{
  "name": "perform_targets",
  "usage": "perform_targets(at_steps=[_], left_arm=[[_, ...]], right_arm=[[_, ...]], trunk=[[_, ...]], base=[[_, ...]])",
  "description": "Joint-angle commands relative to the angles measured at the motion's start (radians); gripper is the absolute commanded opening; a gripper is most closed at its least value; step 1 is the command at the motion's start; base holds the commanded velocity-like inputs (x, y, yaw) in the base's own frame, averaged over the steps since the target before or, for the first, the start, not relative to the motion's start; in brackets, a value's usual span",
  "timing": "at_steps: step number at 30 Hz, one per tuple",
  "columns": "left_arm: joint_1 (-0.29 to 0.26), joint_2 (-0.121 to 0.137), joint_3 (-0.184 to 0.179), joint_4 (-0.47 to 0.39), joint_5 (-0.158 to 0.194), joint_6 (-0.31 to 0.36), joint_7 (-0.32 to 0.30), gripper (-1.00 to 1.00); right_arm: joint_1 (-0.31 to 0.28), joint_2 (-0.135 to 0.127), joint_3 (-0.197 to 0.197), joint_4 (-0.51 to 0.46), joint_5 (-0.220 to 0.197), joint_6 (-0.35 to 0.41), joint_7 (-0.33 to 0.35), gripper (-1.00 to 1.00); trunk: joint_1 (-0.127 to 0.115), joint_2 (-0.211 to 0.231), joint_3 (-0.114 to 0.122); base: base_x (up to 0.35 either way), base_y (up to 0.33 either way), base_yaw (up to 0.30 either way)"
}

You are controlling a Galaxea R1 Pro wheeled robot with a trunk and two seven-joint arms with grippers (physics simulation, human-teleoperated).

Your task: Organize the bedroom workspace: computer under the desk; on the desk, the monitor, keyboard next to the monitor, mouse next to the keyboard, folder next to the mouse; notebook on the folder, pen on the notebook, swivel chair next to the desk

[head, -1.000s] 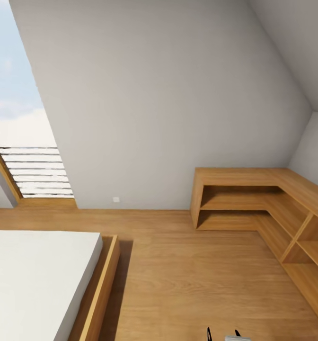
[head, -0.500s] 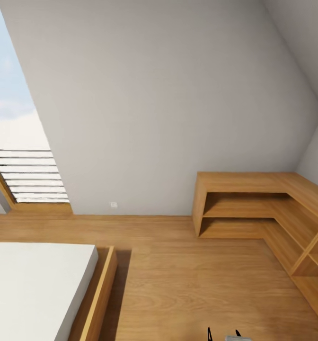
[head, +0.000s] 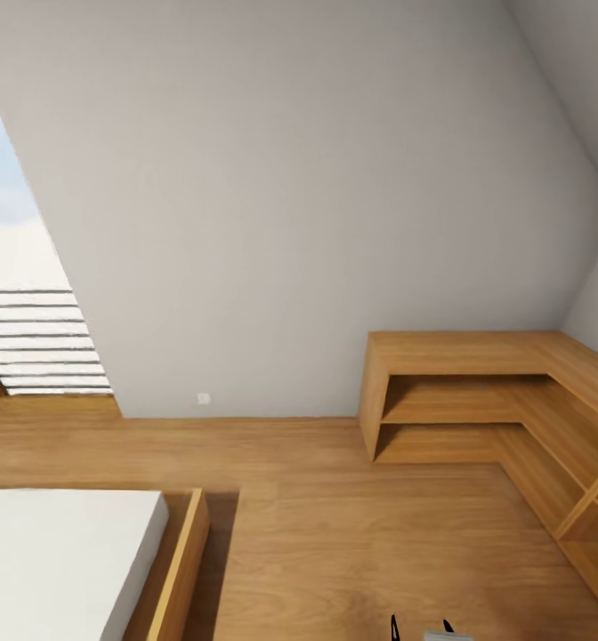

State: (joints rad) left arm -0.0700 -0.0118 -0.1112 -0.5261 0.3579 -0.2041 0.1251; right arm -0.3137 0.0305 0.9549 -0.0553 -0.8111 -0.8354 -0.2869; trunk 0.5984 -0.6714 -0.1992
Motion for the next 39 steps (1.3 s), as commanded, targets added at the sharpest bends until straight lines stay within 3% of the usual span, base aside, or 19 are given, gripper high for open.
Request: perform_targets(at_steps=[1,28,39], left_arm=[[-0.001,0.001,-0.008,0.0,0.009,-0.005,0.008,1.0],[-0.001,0.001,-0.007,0.0,0.009,-0.005,0.008,1.0],[-0.001,0.001,-0.007,0.0,0.009,-0.009,0.008,1.0]], right_arm=[[-0.001,0.0,0.008,0.0,0.0,-0.001,-0.009,1.0],[-0.001,-0.002,0.011,0.0,0.001,-0.001,-0.009,1.0],[-0.001,-0.002,0.012,0.001,0.001,-0.001,0.025,1.0]], trunk=[[0.001,-0.001,-0.001],[0.001,-0.001,0.018],[0.001,-0.001,0.025]], base=[[0.321,0.0,-0.17],[0.315,-0.043,-0.224],[0.108,-0.093,-0.241]])
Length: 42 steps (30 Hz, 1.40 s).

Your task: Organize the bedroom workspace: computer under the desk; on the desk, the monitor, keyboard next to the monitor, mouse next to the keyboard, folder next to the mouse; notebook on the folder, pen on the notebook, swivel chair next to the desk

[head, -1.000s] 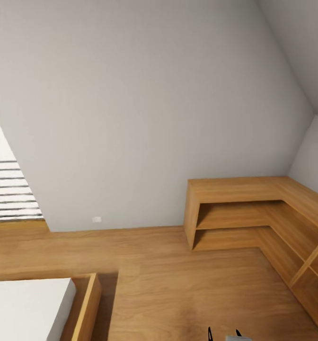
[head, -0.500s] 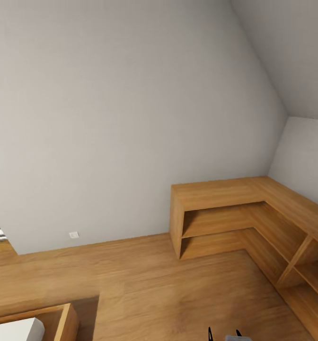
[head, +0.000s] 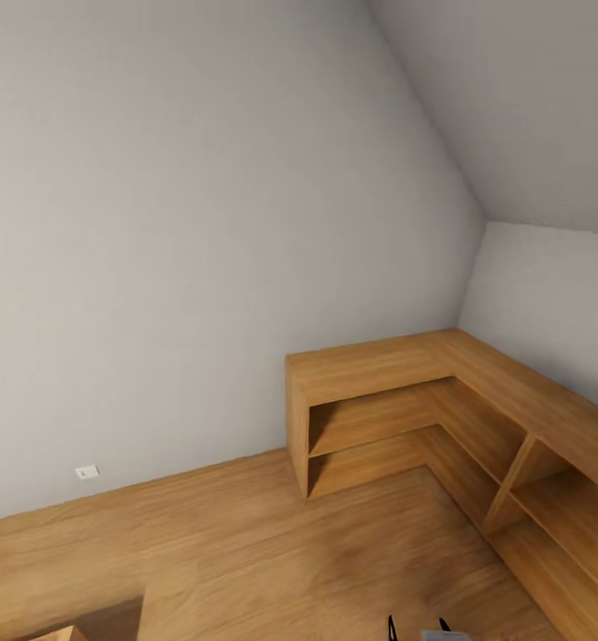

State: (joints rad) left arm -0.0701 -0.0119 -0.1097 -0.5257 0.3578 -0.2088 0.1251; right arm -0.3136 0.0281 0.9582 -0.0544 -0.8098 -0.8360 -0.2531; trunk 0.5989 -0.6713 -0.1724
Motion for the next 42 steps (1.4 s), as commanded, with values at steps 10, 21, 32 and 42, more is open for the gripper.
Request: perform_targets(at_steps=[10,21,32,42], left_arm=[[-0.001,0.001,-0.008,0.0,0.009,-0.007,0.008,1.0],[-0.001,0.001,-0.008,0.0,0.009,-0.005,0.01,1.0],[-0.001,0.001,-0.008,0.0,0.009,-0.004,0.009,1.0],[-0.001,0.001,-0.008,0.0,0.009,-0.004,0.009,1.0]], right_arm=[[-0.001,0.0,0.008,0.01,0.0,-0.001,0.009,1.0],[-0.001,0.001,0.008,0.011,-0.001,0.0,0.011,1.0],[-0.001,0.009,0.009,0.01,-0.006,0.002,0.009,1.0],[-0.001,0.011,0.004,0.009,-0.011,0.014,0.008,1.0]], trunk=[[0.0,-0.001,0.006],[0.0,-0.001,0.012],[0.0,-0.001,0.014],[0.0,-0.001,0.013]], base=[[0.012,-0.01,-0.265],[0.22,-0.001,-0.273],[0.324,0.041,-0.295],[0.315,0.117,-0.3]])
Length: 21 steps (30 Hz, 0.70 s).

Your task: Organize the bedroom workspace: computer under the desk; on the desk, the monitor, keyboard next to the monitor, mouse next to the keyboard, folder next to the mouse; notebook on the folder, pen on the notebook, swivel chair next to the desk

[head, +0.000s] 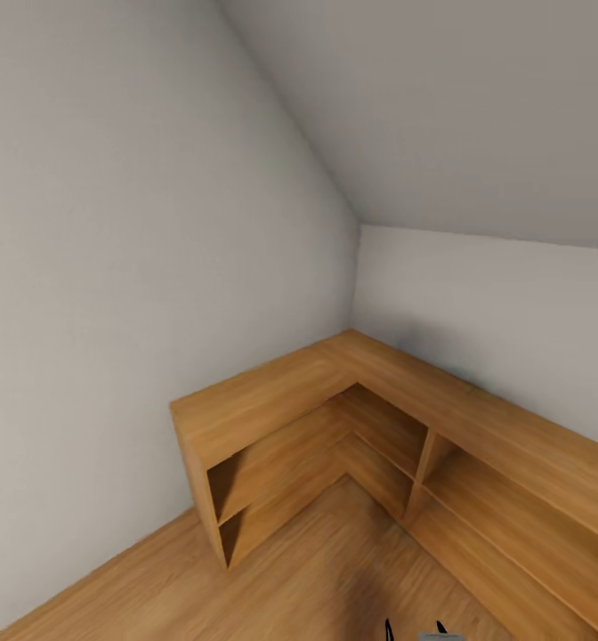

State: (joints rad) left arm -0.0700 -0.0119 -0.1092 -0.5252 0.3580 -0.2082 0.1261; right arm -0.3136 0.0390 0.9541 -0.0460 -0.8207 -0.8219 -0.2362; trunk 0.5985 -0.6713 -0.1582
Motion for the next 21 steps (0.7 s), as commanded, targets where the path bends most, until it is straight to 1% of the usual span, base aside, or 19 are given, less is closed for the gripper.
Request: perform_targets(at_steps=[1,5,16,21], left_arm=[[-0.001,0.001,-0.008,0.0,0.009,-0.005,0.008,1.0],[-0.001,0.001,-0.006,-0.001,0.009,-0.006,0.008,1.0],[-0.001,0.001,-0.006,-0.001,0.009,-0.008,0.007,1.0],[-0.001,0.001,-0.006,-0.001,0.009,-0.008,0.007,1.0]], right_arm=[[-0.001,0.001,0.008,0.0,-0.001,0.006,-0.009,1.0],[-0.001,0.002,0.007,0.0,-0.001,0.02,-0.009,1.0],[-0.001,0.001,0.005,0.0,-0.001,0.023,-0.009,1.0],[-0.001,0.001,0.005,0.0,-0.001,0.023,-0.009,1.0]], trunk=[[0.001,-0.001,-0.002],[0.001,-0.001,-0.003],[0.001,-0.001,-0.003],[0.001,-0.001,-0.003]], base=[[0.18,0.034,-0.3],[0.071,0.014,-0.3],[0.008,0.002,-0.3],[0.002,0.136,-0.3]])
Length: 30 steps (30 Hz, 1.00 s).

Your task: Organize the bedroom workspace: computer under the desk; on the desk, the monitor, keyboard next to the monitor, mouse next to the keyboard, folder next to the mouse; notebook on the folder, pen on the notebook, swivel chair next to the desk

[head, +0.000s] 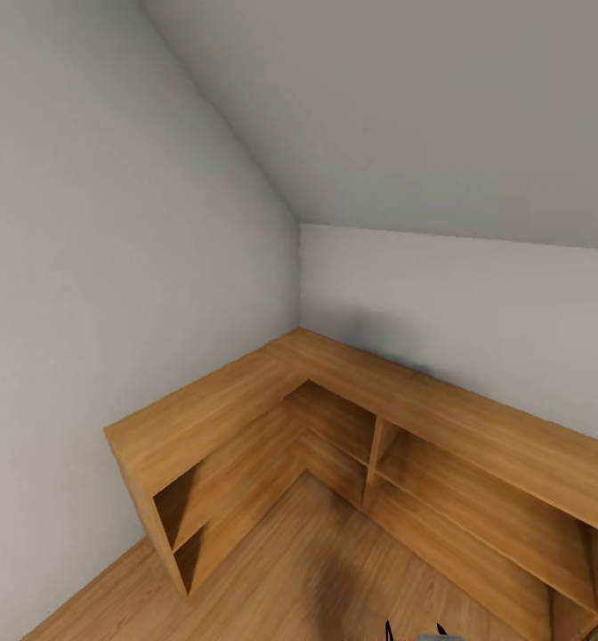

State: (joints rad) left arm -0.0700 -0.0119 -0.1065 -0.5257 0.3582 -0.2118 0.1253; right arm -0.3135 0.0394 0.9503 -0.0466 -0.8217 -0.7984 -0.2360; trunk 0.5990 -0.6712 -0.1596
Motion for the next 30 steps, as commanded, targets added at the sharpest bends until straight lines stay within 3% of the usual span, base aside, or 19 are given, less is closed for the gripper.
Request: perform_targets(at_steps=[1,11,16,30], left_arm=[[-0.001,0.001,-0.008,0.0,0.008,-0.005,0.008,1.0],[-0.001,0.001,-0.007,0.0,0.008,-0.005,0.008,1.0],[-0.001,0.001,-0.007,0.0,0.008,-0.005,0.007,1.0],[-0.001,0.001,-0.007,0.001,0.008,-0.005,0.001,1.0]], right_arm=[[-0.001,0.0,0.008,0.001,0.0,-0.001,-0.009,1.0],[-0.001,0.0,0.008,0.0,0.0,0.0,-0.009,1.0],[-0.001,0.0,0.008,0.001,0.0,0.001,-0.009,1.0],[-0.001,0.0,0.01,0.001,0.001,0.001,-0.009,1.0]], trunk=[[0.0,-0.001,-0.002],[0.0,-0.001,-0.002],[0.0,-0.001,-0.002],[0.0,-0.001,-0.002]], base=[[0.015,0.247,-0.3],[0.199,0.235,-0.3],[0.203,0.058,-0.3],[0.013,0.006,-0.3]])
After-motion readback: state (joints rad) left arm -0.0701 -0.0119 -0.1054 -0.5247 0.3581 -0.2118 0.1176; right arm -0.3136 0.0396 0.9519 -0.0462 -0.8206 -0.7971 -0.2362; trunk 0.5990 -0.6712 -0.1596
